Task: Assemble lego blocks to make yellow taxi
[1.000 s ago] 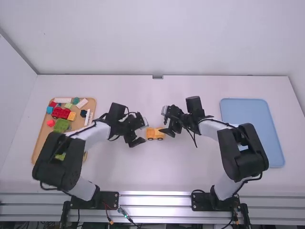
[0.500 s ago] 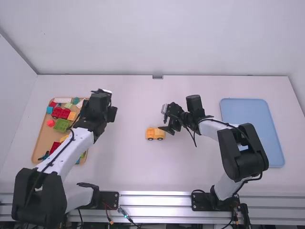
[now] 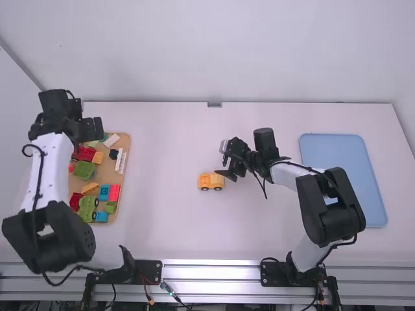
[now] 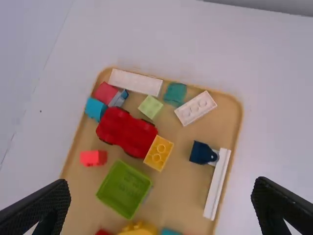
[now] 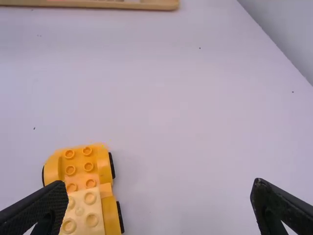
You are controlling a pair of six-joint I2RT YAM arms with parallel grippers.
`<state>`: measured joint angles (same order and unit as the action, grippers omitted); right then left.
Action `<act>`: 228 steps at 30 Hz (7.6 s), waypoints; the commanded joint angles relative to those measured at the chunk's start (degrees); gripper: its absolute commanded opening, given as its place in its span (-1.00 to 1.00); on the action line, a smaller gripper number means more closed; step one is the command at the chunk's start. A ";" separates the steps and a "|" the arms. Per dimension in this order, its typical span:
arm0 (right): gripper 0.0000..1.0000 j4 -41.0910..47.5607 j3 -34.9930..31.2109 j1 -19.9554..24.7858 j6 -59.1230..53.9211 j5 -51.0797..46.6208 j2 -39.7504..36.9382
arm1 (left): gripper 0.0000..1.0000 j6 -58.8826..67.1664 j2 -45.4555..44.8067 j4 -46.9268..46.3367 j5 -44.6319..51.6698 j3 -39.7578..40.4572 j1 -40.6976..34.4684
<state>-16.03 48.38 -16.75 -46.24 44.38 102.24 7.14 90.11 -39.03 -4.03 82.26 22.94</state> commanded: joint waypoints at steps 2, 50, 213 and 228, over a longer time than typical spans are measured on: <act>0.98 -1.09 1.11 0.09 3.69 0.09 -1.09 | 0.98 2.05 9.60 -9.57 5.22 12.35 1.33; 0.97 -3.06 1.11 1.36 10.03 -1.40 -1.09 | 0.19 24.76 38.40 -19.17 7.65 21.94 5.97; -0.28 -39.06 23.76 -4.31 54.99 39.76 19.17 | -0.35 18.12 7.28 62.40 79.69 -31.17 -25.20; -0.50 -35.74 23.61 -4.31 55.01 31.34 19.17 | 0.98 17.75 7.28 59.08 72.54 -31.17 -25.18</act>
<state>-52.42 70.72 -20.84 8.71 79.64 120.95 25.06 98.76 21.56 72.23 51.57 -2.00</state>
